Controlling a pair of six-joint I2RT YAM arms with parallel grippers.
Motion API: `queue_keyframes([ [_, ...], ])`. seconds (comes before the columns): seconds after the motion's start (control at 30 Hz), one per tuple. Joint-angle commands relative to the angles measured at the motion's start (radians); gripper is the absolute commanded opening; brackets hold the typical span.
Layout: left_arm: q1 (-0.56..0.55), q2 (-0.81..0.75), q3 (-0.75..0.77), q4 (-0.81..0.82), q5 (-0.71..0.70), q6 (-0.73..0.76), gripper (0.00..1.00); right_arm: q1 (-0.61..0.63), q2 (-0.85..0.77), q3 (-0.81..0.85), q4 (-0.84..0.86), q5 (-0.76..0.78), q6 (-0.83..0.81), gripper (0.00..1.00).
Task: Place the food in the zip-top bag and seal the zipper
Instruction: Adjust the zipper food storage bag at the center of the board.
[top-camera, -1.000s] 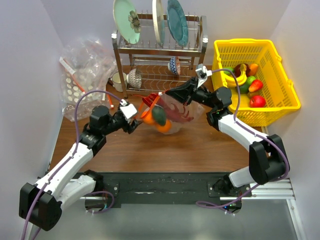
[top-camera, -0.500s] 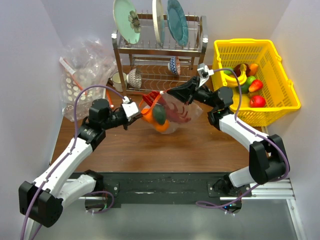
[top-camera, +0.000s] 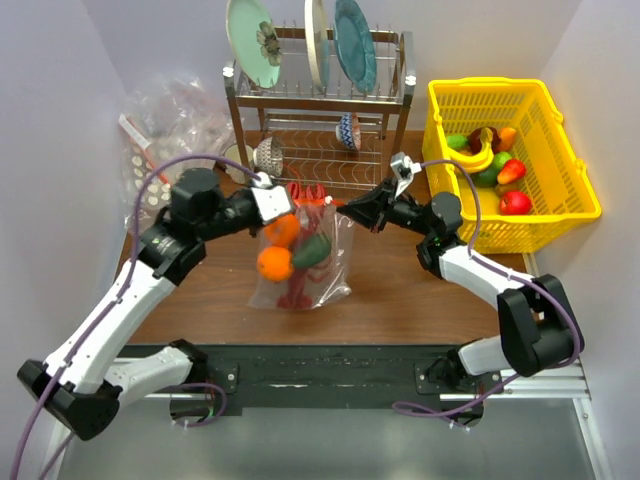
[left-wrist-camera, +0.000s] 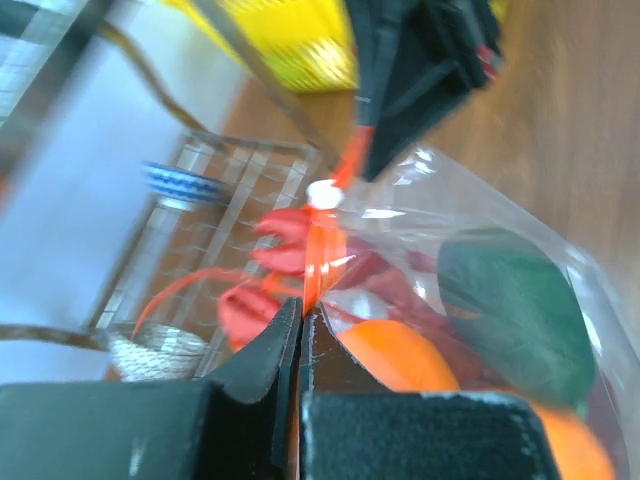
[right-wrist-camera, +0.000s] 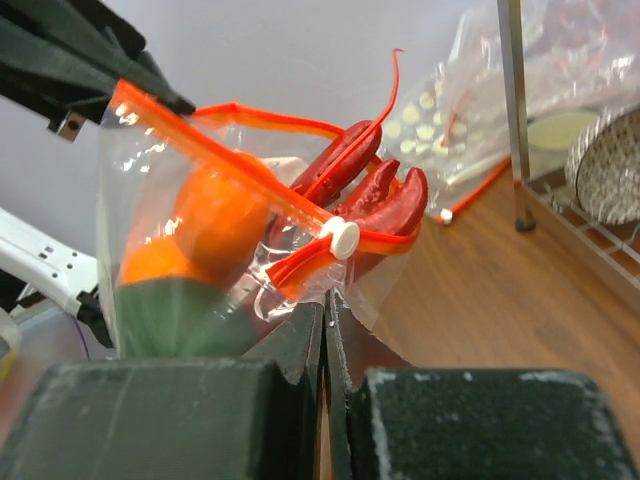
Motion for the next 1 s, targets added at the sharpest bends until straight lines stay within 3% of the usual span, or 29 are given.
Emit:
queue_keyframes([
  [0.0,-0.137,0.076,-0.047,-0.070,-0.178,0.077,0.00,0.002,-0.007,-0.048,0.074,0.045,-0.019,0.00],
  [0.17,-0.172,0.065,-0.156,0.008,-0.267,0.085,0.00,0.002,0.016,-0.036,0.094,0.069,-0.026,0.00],
  [0.6,-0.172,0.001,-0.152,0.045,-0.293,0.041,0.00,0.001,-0.022,0.056,0.135,0.056,-0.025,0.00],
  [0.7,-0.172,-0.036,-0.150,0.062,-0.301,-0.008,0.19,-0.001,-0.039,0.068,0.143,0.046,-0.022,0.00],
  [0.73,-0.171,-0.056,-0.155,0.072,-0.315,-0.030,0.30,-0.001,-0.045,0.071,0.146,0.043,-0.019,0.00],
  [0.83,-0.139,-0.096,-0.173,0.125,-0.321,-0.116,0.46,0.001,-0.056,0.065,0.166,0.035,-0.011,0.00],
  [0.97,-0.036,-0.117,-0.179,0.174,-0.272,-0.221,0.57,-0.001,-0.051,0.047,0.206,0.035,0.012,0.00],
])
